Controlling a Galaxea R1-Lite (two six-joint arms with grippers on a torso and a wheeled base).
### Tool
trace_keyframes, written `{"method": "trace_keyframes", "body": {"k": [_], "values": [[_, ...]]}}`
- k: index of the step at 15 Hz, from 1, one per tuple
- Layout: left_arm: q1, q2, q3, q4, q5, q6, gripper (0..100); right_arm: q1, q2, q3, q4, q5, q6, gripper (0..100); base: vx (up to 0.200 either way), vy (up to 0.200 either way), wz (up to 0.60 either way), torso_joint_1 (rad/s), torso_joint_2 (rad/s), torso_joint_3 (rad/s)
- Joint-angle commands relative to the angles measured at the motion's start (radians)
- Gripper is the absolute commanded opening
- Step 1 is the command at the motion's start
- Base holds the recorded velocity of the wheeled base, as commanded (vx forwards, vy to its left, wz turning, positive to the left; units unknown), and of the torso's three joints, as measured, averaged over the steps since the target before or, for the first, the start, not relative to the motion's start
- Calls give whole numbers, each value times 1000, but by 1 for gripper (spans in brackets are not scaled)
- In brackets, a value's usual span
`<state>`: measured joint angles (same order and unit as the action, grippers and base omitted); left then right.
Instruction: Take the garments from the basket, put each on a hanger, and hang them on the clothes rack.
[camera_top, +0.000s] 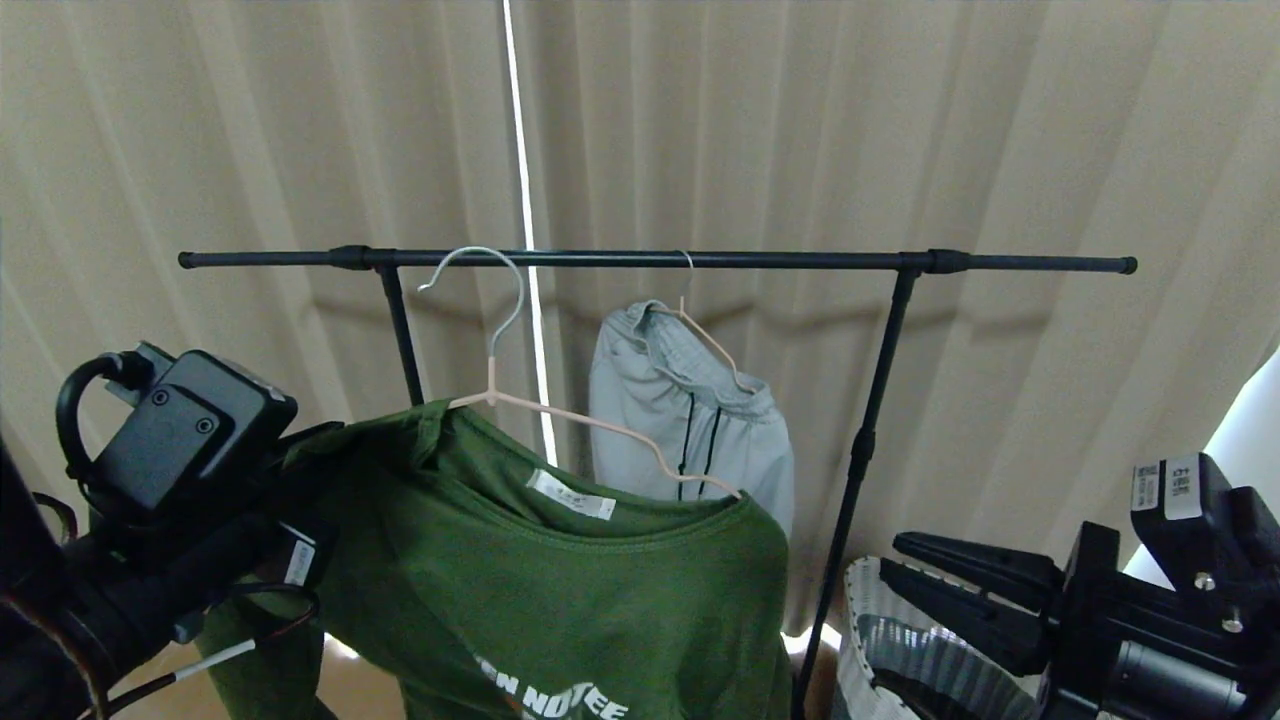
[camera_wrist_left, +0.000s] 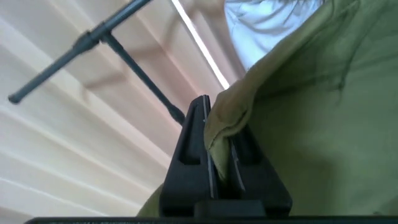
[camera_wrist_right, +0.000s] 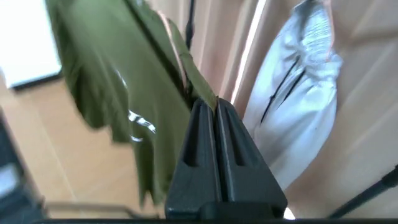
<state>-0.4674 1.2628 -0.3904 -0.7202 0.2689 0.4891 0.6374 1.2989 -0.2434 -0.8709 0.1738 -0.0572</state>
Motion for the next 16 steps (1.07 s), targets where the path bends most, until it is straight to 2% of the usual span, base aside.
{"method": "trace_keyframes", "body": {"k": [1, 3, 6, 8, 10, 14, 16], "values": [[-11, -2, 4, -2, -4, -18, 0, 4, -47, -60, 55, 3, -16, 100, 0, 0, 0, 0, 0, 0], [-20, -2, 15, -27, -2, -58, 0, 7, -27, -105, 93, 4, -64, 100, 0, 0, 0, 0, 0, 0], [-46, -2, 77, -84, -2, -118, 0, 62, 97, -182, 110, -17, -231, 100, 0, 0, 0, 0, 0, 0], [-50, 0, 107, -137, -4, -146, 0, 84, 171, -254, 110, -96, -288, 100, 0, 0, 0, 0, 0, 0], [-80, 4, 108, -183, -5, -149, 0, 120, 221, -315, 110, -165, -291, 100, 0, 0, 0, 0, 0, 0], [-155, 40, 84, -191, -10, -126, 0, 137, 270, -393, 112, -224, -291, 100, 0, 0, 0, 0, 0, 0], [-157, 69, 58, -191, -10, -110, 0, 137, 289, -424, 112, -244, -291, 100, 0, 0, 0, 0, 0, 0]]}}
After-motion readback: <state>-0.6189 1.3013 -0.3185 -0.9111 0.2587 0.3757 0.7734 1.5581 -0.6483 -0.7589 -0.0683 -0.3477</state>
